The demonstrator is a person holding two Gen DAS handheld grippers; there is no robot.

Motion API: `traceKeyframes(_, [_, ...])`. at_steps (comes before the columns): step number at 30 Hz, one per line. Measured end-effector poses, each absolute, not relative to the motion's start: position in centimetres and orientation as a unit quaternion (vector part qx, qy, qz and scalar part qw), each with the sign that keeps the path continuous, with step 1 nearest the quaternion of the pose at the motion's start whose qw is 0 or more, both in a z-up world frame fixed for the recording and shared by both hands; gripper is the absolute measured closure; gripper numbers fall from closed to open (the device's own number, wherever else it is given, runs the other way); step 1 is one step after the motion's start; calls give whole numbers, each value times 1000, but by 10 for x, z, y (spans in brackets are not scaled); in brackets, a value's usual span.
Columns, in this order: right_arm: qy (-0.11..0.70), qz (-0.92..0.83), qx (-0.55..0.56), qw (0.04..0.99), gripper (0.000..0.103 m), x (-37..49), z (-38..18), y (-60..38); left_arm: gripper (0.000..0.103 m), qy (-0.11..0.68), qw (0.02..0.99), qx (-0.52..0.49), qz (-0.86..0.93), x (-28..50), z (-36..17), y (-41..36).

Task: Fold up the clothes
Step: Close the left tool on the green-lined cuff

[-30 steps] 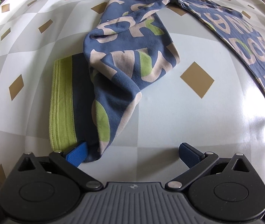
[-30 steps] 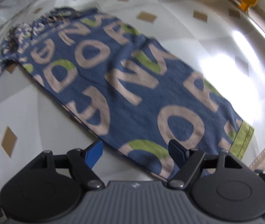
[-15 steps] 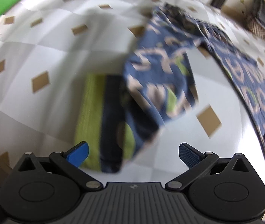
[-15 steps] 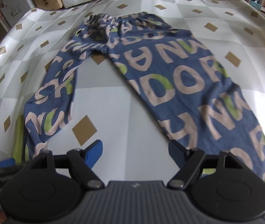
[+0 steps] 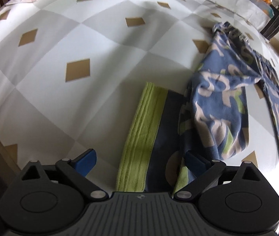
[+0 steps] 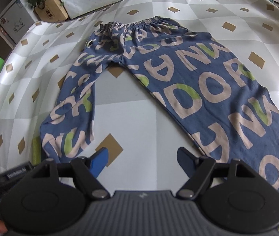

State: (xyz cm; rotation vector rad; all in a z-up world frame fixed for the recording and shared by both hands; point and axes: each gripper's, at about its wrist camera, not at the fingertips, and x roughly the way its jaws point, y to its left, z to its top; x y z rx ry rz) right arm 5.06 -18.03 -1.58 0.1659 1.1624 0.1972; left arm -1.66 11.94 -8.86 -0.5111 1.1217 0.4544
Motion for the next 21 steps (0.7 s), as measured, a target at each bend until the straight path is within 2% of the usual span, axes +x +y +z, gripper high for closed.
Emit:
traceKeyframes(6, [545, 88, 90, 829, 28, 50, -14, -184, 7, 521, 803, -192, 216, -13, -92, 109])
traceKeyframes(8, [546, 84, 95, 828, 28, 50, -14, -185, 11, 514, 810, -182, 216, -15, -91, 106])
traceKeyframes(11, [549, 84, 107, 825, 28, 51, -16, -187, 29, 502, 819, -177, 212, -16, -87, 103])
traceKeyframes(13, [551, 83, 112, 823, 28, 51, -17, -188, 48, 497, 825, -174, 208, -16, -83, 102])
traceKeyframes(14, [552, 82, 113, 822, 28, 51, -18, -189, 51, 495, 825, -174, 208, -16, -81, 102])
traceKeyframes(16, [553, 79, 114, 822, 28, 51, -20, -189, 68, 494, 824, -178, 214, -17, -80, 104])
traceKeyframes(18, [554, 76, 116, 821, 28, 51, -21, -190, 80, 491, 821, -186, 223, -19, -79, 110])
traceKeyframes(19, [554, 75, 117, 821, 28, 51, -21, -191, 85, 489, 820, -197, 222, -21, -78, 113])
traceKeyframes(21, [555, 73, 120, 820, 28, 52, -22, -192, 89, 488, 819, -205, 221, -22, -77, 116])
